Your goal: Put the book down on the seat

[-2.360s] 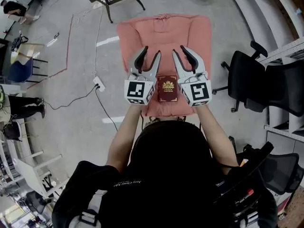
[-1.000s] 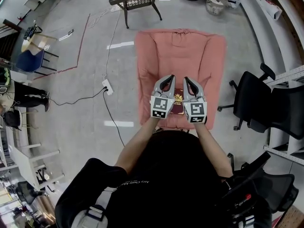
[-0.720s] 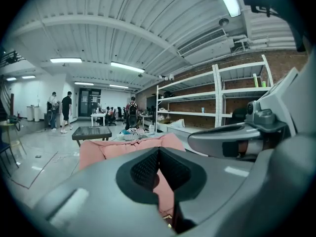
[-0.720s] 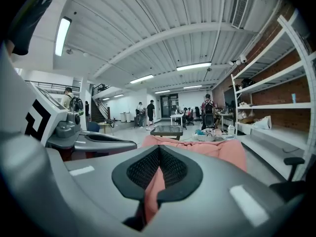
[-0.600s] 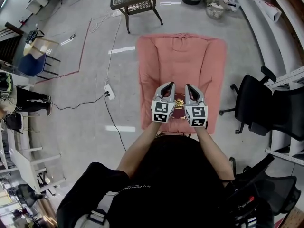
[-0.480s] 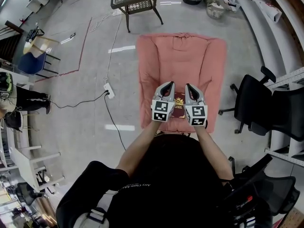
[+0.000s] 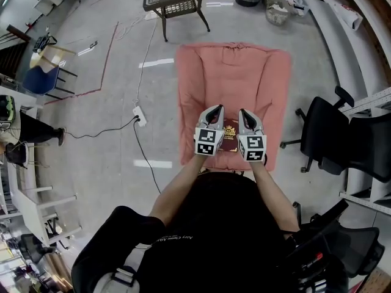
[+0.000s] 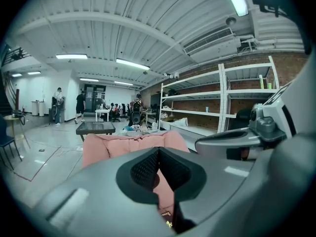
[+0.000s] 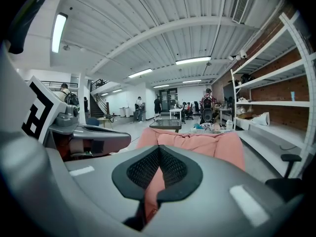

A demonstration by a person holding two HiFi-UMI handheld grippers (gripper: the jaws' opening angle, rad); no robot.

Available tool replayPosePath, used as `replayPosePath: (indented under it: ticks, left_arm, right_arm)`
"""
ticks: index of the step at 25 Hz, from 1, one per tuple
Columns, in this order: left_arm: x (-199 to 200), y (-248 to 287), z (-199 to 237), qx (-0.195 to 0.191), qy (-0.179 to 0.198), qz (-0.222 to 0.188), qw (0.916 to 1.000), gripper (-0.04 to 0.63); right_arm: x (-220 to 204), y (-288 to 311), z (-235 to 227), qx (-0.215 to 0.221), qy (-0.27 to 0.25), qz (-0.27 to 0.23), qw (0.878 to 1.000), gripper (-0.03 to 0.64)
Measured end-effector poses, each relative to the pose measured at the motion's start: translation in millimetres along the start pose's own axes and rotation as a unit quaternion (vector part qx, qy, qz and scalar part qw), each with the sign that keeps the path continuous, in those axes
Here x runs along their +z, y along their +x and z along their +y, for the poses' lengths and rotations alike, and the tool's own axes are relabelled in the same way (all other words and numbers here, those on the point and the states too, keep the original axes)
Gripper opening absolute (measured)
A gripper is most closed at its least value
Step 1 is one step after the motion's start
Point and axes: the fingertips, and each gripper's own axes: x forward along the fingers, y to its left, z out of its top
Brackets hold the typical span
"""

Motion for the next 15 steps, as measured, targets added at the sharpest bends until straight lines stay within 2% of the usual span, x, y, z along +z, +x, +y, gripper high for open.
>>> replayPosePath:
  ticks: [6, 15]
  left_arm:
    - [-8.1, 2.5, 2.4, -0.002, -0.01, 0.004, 0.9999, 0.002]
    - [-5.1, 4.1, 2.5, -0.005, -0.005, 0.007, 0.9999, 0.002]
  right_arm:
    - [-3.6, 1.5, -2.8, -0.005, 0.002, 0.004, 1.0, 0.009]
    - [-8.4, 5.0, -1.7, -0.002, 0.004, 0.016, 1.0, 0.009]
